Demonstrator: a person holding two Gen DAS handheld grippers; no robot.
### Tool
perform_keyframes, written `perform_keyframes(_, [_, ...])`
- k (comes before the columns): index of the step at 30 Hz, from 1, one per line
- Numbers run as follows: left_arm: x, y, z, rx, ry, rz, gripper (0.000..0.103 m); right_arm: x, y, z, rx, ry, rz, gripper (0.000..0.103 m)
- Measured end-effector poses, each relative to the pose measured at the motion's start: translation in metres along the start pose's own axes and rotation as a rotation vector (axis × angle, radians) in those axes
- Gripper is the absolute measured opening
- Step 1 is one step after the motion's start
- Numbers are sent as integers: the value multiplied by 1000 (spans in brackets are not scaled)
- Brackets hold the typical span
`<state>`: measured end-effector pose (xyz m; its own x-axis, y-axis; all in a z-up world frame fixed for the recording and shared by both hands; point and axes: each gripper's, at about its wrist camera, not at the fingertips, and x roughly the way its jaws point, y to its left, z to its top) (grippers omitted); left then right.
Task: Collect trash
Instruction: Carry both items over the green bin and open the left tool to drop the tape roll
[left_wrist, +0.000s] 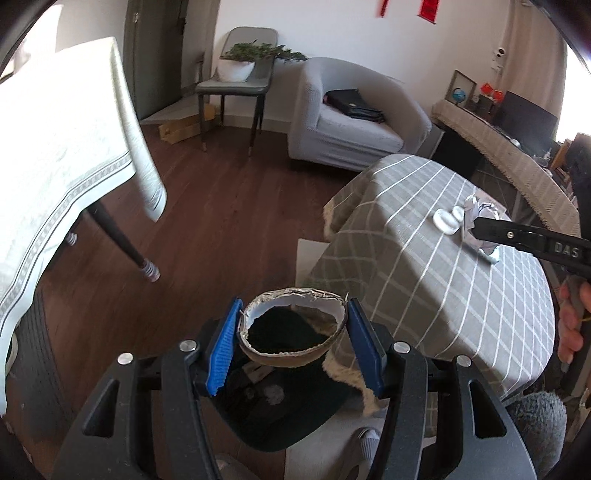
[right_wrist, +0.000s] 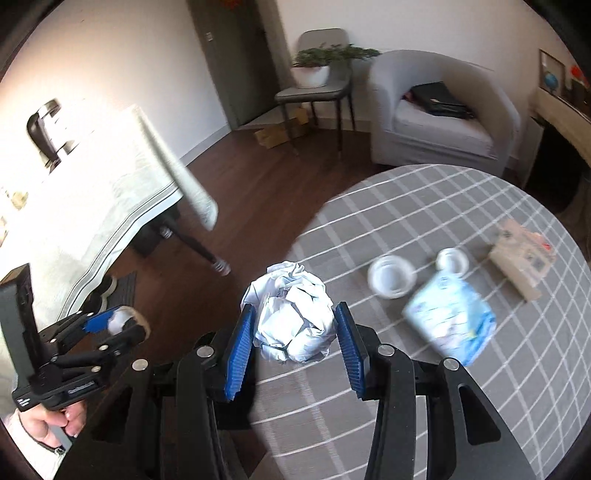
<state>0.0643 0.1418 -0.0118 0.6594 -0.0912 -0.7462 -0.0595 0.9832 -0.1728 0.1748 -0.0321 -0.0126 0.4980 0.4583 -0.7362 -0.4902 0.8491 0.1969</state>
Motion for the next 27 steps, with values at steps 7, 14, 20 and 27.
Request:
perform_keyframes(7, [6, 27, -19, -39, 47, 25, 60, 10, 45, -9, -57, 37, 47, 45])
perform_keyframes(14, [25, 44, -38, -66, 120, 34, 60, 30, 77, -18, -112, 90, 72, 45])
perform_keyframes(20, [57, 55, -57, -87, 211, 42, 60, 44, 98, -27, -144, 136, 77, 45])
perform_keyframes(27, [86, 68, -80, -123, 307, 34, 61, 64, 109, -35, -156, 199, 59, 45])
